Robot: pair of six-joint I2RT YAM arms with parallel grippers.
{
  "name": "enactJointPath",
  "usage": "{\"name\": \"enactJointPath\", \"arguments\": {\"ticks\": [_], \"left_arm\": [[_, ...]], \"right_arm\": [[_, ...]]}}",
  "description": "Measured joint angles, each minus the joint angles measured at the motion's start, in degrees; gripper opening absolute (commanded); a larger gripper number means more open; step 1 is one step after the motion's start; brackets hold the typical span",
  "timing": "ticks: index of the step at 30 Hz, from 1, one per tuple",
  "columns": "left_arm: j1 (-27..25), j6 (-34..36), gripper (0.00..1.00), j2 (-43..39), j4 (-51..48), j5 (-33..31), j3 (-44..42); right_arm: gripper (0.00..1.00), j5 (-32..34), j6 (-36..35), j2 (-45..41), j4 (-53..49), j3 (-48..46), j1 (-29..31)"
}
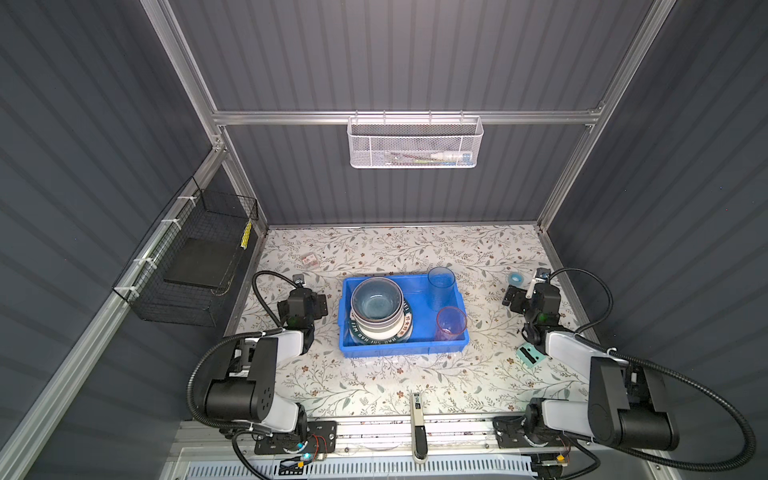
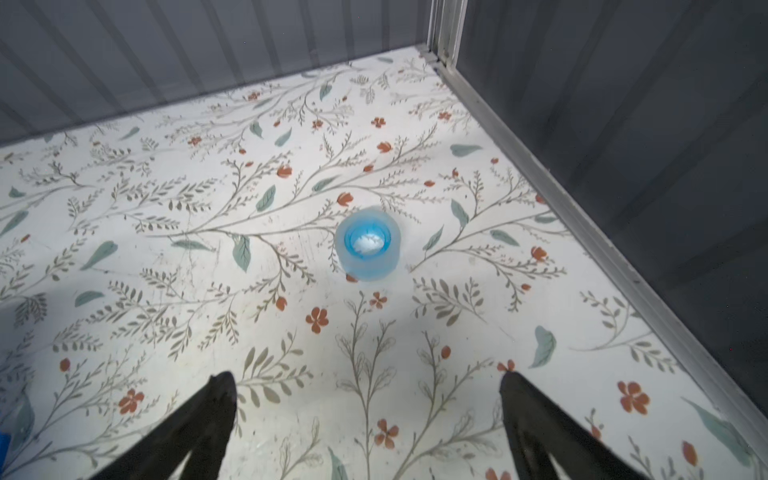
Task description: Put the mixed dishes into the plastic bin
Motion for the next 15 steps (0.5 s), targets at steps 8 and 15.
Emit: {"name": "enactJointPath", "arguments": {"ticks": [8, 15], "left_arm": [[0.96, 0.98, 1.0, 6.93, 15.47, 3.39, -1.18], [0.96, 1.49, 1.0, 11.67, 20.57, 5.51, -1.97]], "right_arm": [[0.99, -3.91, -1.27, 6.36, 19.67, -6.03, -0.13], [0.99, -6.38, -2.08, 7.72, 24.33, -8.0, -0.13]]}}
